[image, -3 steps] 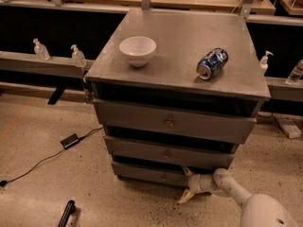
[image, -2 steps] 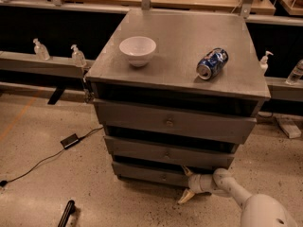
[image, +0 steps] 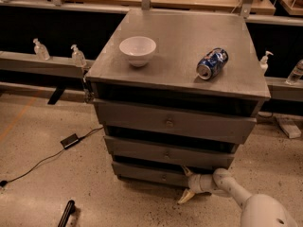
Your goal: Open bottom drawer
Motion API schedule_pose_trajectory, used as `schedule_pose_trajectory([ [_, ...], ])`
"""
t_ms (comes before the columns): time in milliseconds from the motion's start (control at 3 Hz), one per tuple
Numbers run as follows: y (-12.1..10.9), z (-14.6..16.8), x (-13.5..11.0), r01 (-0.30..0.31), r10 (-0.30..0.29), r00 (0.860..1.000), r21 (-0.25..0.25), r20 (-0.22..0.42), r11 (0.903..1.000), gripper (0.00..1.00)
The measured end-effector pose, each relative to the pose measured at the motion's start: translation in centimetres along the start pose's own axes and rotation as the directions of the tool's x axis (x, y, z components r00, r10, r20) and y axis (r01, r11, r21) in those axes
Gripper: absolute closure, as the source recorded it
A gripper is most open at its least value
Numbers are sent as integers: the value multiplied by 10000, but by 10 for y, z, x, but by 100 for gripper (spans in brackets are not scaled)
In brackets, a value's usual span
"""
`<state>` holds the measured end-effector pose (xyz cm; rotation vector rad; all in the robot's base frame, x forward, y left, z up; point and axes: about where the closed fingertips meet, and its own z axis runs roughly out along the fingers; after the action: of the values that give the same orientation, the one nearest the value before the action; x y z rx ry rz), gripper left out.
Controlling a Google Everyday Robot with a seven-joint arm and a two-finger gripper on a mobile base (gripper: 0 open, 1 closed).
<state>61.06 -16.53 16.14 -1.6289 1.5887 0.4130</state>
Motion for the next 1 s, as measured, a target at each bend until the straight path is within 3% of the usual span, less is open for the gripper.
schedule_pose_trajectory([
  [667, 0, -1, -1, -3, 3, 10000, 0, -1, 10000, 33],
  [1000, -3, -6, -7, -3, 3, 10000, 0, -1, 10000, 33],
])
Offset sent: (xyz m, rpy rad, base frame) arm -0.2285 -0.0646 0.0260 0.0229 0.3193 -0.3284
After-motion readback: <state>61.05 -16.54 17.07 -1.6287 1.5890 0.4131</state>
